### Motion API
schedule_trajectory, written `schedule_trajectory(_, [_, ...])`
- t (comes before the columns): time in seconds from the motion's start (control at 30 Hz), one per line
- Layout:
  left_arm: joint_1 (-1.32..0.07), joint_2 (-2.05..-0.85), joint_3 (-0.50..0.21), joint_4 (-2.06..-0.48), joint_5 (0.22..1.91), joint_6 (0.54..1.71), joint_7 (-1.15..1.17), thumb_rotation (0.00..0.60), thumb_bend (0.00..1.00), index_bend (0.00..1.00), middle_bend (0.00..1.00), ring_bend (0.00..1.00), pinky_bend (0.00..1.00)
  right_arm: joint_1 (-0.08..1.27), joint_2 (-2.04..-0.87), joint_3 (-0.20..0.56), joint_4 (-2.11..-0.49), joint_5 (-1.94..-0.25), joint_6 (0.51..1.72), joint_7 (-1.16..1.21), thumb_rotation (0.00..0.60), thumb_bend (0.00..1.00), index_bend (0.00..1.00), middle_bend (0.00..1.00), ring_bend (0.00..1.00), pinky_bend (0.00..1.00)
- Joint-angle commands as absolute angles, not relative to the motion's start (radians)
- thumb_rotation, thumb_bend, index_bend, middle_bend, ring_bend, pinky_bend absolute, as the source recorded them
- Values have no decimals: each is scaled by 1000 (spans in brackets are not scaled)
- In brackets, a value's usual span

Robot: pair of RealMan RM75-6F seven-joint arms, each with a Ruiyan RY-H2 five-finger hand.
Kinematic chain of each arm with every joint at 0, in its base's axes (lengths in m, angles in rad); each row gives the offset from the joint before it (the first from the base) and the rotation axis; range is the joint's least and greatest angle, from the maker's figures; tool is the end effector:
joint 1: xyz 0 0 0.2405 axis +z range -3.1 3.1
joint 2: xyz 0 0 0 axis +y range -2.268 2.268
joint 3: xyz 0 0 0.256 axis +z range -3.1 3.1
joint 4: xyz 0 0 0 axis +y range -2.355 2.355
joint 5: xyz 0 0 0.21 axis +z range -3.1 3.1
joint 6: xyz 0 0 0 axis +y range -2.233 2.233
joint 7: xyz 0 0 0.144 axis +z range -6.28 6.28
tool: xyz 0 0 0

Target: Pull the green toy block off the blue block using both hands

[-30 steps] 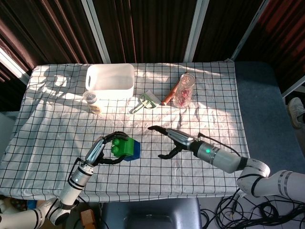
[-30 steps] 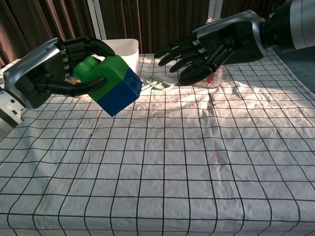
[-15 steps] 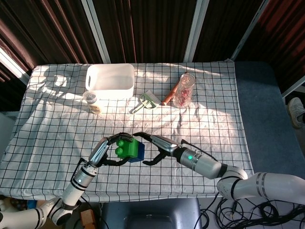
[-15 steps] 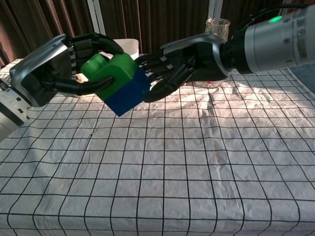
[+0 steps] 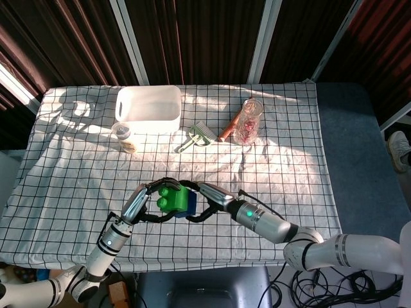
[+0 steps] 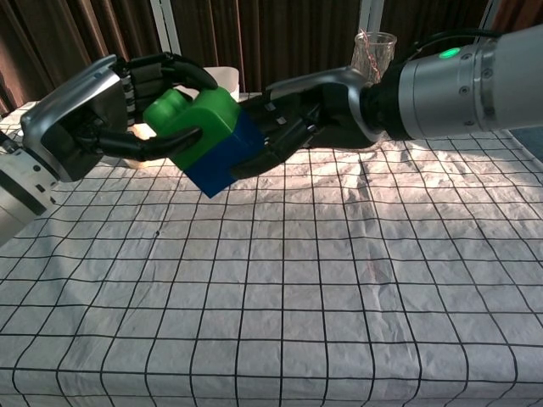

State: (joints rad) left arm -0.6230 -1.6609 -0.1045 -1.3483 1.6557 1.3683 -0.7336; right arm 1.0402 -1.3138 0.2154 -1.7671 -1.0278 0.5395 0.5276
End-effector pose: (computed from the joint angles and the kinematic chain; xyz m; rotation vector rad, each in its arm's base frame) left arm -0.1283 0.2946 -0.0051 -1.6118 -1.4928 -1.9484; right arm -0.0371 -0.3267 -0.0045 1.9862 -1.9794 1.0910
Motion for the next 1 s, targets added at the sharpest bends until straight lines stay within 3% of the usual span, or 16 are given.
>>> schedule_trajectory(0.03, [-623,-1661,-102,-1350,1657,1371,-732,600,682,718,775,704,775,1035,-1334,219,-1762,-1002,567,497,600,217,344,281,214,68])
schedule_trajectory(0.2, [-622,-1655,-104,-1356,1656,1382,-735,600,682,718,776,704,775,1024,-1342,224,-1770,-977,598,454,600,243,596,448,418,131])
schedule_trajectory(0.3, [-620,-1648,-105,-1365,1655,1388,-742,600,683,718,776,704,775,1020,-1339,228,-1779,-964,604,435,600,269,675,505,472,152])
schedule_trajectory(0.77, [-615,-1567,-129,-1358,1634,1409,-838,600,684,722,776,704,771,969,-1272,209,-1778,-981,591,380,600,300,737,545,494,165])
schedule_trajectory(1.0, [-572,-1544,-88,-1263,1572,1357,-841,600,684,717,775,699,768,947,-1234,97,-1688,-947,663,160,600,300,713,545,494,166])
